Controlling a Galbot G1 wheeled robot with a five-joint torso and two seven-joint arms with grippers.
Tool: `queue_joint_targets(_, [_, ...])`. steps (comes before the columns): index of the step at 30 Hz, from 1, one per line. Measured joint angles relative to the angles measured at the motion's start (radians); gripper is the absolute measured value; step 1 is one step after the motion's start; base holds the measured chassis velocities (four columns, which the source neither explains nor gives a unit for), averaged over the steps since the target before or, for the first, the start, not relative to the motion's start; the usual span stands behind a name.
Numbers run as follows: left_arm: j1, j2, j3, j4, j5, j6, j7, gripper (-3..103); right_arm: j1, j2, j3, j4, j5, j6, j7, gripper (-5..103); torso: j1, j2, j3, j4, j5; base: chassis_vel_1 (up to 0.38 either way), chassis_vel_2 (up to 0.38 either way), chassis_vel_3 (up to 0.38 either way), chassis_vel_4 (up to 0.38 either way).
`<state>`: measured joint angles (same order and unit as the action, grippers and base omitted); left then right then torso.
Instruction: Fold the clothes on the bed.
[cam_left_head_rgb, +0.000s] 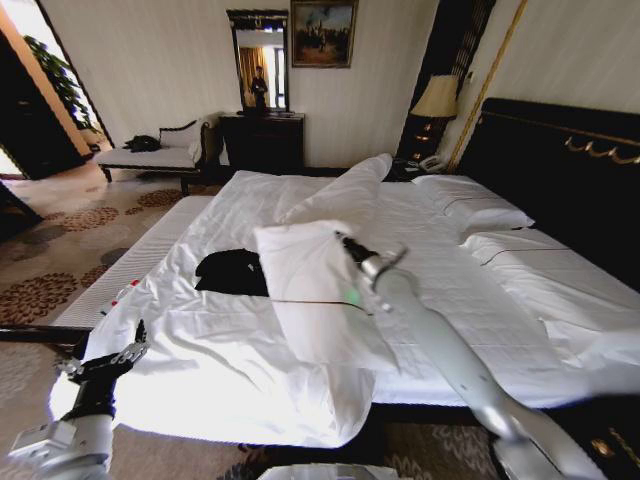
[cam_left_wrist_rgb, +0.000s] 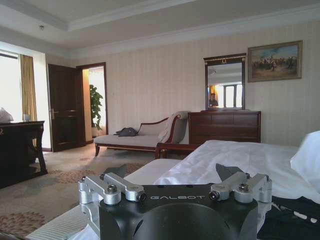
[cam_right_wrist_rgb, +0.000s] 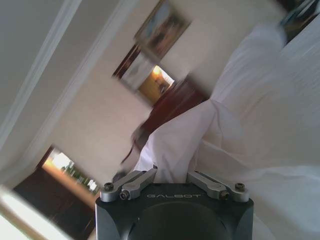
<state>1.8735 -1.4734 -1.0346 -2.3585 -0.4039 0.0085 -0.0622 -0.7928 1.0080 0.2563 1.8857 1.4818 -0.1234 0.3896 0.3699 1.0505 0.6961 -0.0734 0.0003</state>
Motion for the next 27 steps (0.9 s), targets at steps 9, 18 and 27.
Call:
queue_joint_targets(9, [-0.023, 0.008, 0.039, 0.007, 0.005, 0.006, -0.001, 100, -0.283, -0.029, 0.309, 0.173, -0.055, 0.047, -0.022, 2, 0.0, 0.0, 0.0, 0.0003, -0.0002, 0.0, 0.0, 0.0, 0.0])
queue_joint_targets(18, [-0.073, 0.051, 0.062, 0.018, -0.012, 0.045, -0.01, 100, -0.541, 0.05, 0.592, 0.246, -0.107, 0.093, -0.007, 2, 0.0, 0.0, 0.0, 0.0, -0.0002, 0.0, 0.0, 0.0, 0.0])
queue_joint_targets(27, [-0.127, 0.091, 0.091, 0.046, -0.035, 0.047, -0.01, 100, -0.701, 0.145, 0.744, 0.319, -0.114, 0.112, 0.029, 2, 0.0, 0.0, 0.0, 0.0003, -0.0003, 0.0, 0.0, 0.0, 0.0])
